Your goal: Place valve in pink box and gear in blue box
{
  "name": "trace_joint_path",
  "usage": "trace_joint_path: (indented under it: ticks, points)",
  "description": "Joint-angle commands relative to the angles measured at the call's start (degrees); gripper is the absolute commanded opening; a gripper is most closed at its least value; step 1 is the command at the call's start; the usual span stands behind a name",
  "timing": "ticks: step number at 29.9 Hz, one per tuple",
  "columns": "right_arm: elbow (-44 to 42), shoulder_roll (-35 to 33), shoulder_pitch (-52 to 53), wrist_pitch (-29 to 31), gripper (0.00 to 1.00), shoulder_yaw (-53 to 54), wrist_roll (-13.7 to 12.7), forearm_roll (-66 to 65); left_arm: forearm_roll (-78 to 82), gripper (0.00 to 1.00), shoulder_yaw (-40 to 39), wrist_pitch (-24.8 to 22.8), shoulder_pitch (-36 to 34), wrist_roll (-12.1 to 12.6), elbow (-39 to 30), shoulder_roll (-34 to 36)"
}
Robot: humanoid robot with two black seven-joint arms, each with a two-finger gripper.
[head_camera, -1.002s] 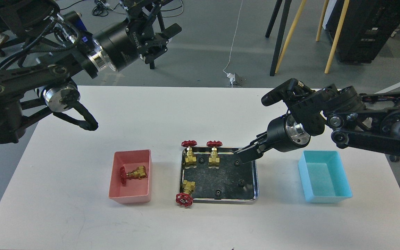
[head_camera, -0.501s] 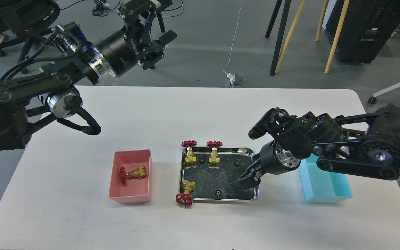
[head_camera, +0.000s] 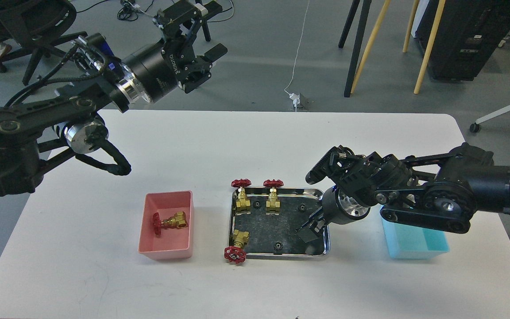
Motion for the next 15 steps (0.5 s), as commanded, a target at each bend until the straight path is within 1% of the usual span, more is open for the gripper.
trace_joint_path:
  ticks: [1,5,8,9,15]
  points:
    - [-1.73,1.71,-0.76,0.00,0.84,0.00,0.00,0.00,0.00,0.88,0.00,0.00,0.07,0.00,-0.01,0.00]
    - [-4.28,3.29,-1.46,0.00,0.73,0.00,0.00,0.00,0.00,0.88,0.00,0.00,0.07,0.00,-0.01,0.00]
    - [-5.51,4.78,-1.72,0.00,0.60,0.00,-0.08,-0.09,0.00,0.88,0.00,0.00,0.16,0.00,-0.01,0.00]
    - [-5.78,5.14,-1.90,0.00,0.58,-0.09,-0.17,-0.09,0.00,0.88,0.00,0.00,0.16,0.00,-0.01,0.00]
    - [-5.78,5.49,-2.25,0.00,0.58,-0.09,-0.17,-0.09,0.00,0.88,0.00,0.00,0.16,0.00,-0.01,0.09]
